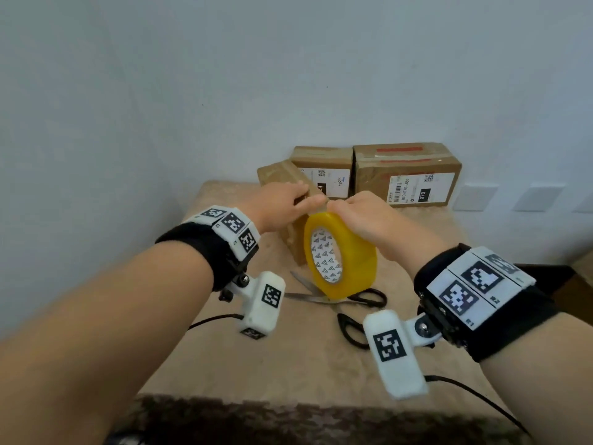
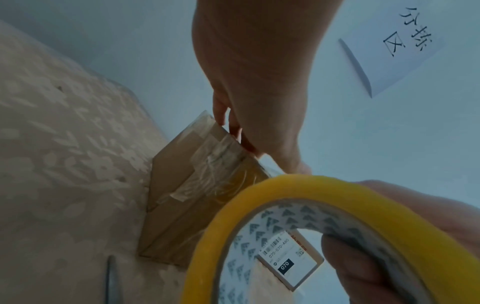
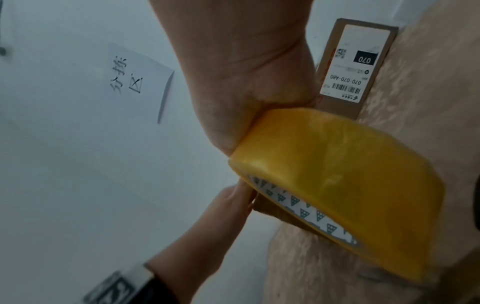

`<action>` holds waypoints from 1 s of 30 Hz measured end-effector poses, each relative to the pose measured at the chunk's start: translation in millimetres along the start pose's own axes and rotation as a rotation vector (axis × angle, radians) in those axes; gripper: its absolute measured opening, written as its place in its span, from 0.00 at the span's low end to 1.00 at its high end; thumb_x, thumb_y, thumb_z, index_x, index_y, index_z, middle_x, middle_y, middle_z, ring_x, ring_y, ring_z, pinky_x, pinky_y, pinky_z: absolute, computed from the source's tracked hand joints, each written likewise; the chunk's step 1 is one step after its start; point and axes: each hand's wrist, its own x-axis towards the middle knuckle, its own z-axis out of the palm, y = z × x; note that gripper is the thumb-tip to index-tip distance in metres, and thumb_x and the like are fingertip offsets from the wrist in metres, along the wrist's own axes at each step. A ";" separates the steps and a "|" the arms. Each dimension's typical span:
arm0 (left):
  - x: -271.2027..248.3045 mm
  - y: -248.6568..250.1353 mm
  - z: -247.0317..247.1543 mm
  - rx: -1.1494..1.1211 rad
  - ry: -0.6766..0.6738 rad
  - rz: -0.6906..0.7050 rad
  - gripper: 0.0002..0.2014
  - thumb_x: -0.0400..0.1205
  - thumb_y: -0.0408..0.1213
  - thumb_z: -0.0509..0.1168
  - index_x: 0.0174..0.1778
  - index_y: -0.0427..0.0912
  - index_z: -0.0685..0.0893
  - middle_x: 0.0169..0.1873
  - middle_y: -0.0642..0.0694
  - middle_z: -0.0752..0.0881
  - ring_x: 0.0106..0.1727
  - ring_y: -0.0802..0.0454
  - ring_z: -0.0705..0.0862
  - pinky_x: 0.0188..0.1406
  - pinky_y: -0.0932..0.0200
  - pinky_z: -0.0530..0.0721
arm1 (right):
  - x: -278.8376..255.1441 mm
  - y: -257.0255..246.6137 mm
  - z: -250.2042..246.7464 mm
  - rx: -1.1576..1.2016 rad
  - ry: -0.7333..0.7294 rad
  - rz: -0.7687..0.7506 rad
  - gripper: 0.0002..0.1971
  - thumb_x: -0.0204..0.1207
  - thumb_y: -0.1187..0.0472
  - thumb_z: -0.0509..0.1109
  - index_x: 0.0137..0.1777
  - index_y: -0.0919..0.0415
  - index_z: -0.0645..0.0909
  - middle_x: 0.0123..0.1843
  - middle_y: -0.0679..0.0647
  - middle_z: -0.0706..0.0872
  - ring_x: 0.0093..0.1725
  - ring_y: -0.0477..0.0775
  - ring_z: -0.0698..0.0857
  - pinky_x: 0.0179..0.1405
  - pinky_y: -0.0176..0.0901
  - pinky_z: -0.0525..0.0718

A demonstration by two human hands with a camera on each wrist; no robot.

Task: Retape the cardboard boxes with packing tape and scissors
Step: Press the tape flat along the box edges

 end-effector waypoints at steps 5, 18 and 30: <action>7.0 3.6 8.7 0.042 -0.026 0.054 0.29 0.86 0.56 0.52 0.80 0.46 0.65 0.81 0.50 0.63 0.81 0.48 0.61 0.77 0.50 0.60 | -15.8 0.8 10.5 -0.165 0.067 0.012 0.21 0.85 0.49 0.59 0.37 0.63 0.78 0.28 0.53 0.73 0.28 0.52 0.73 0.28 0.41 0.71; 17.7 -13.7 14.8 0.016 -0.037 0.149 0.34 0.83 0.55 0.59 0.83 0.47 0.57 0.83 0.51 0.56 0.83 0.51 0.53 0.80 0.53 0.53 | -18.5 14.7 18.7 0.296 -0.161 0.288 0.16 0.85 0.45 0.59 0.59 0.56 0.78 0.53 0.60 0.88 0.44 0.57 0.88 0.32 0.45 0.88; 5.3 -22.6 13.8 -0.389 0.198 0.114 0.19 0.88 0.44 0.55 0.72 0.40 0.75 0.72 0.44 0.70 0.72 0.50 0.71 0.70 0.61 0.66 | 36.5 9.2 1.1 -0.490 -0.067 -0.202 0.30 0.84 0.56 0.65 0.83 0.57 0.61 0.85 0.53 0.59 0.83 0.53 0.61 0.80 0.44 0.57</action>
